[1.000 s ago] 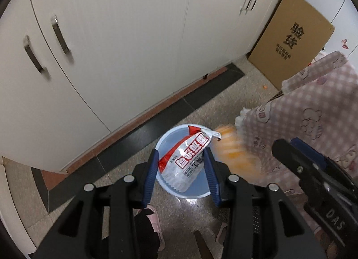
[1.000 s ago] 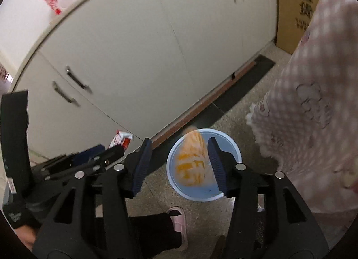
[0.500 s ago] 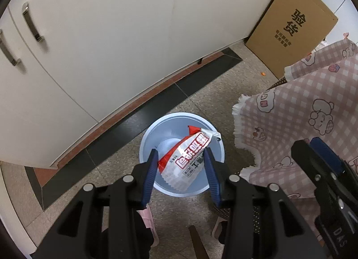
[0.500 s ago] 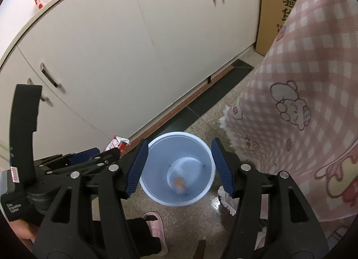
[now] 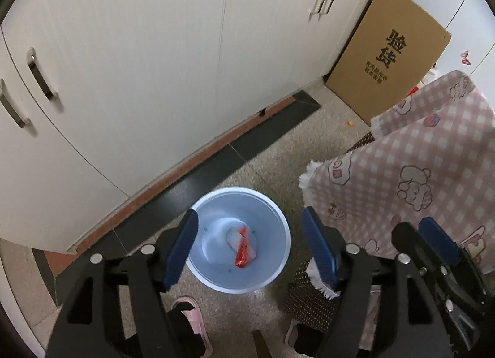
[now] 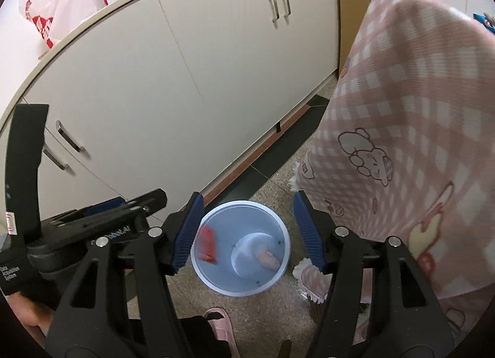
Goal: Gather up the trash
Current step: 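Move both grippers back up to the table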
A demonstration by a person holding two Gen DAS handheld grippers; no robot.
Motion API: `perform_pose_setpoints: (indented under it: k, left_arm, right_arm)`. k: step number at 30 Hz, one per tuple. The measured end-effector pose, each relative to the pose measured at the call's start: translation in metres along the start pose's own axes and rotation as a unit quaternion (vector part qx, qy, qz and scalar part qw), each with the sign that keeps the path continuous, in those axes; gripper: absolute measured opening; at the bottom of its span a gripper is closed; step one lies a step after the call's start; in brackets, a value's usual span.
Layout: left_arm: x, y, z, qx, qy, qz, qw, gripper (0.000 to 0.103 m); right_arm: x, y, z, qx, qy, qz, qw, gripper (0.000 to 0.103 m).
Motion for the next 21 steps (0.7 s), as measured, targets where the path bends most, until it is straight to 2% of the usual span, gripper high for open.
perform_pose_setpoints:
  k: [5,11,17,21]
  left_arm:
    - [0.007,-0.001,0.021,0.012,-0.002,0.002,0.9999,0.068]
    - [0.017,0.000,0.066,0.045,-0.003,-0.003,0.9990,0.068]
    - [0.040,0.005,0.130,0.102,-0.010,-0.018,0.9946,0.069]
    - [0.068,0.009,0.165,0.135,-0.011,-0.043,0.9899,0.069]
  right_arm:
    - [0.008,0.003,0.016,0.005,0.006,-0.005,1.000,0.060]
    - [0.002,0.009,0.050,0.023,0.022,-0.003,0.999,0.060]
    - [0.002,0.023,0.102,0.061,0.045,-0.015,0.997,0.060]
    - [0.016,0.030,0.140,0.089,0.052,-0.030,0.994,0.060]
Point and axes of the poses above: each gripper's, at about its wrist camera, not at the fingertips, and z roughly against the way its jaws point, x to its right, y to its top, the point moved 7 cm from there along -z, roughly the way its jaws point, and after that the axes turned 15 degrees about -y, right-handed, at the moved point
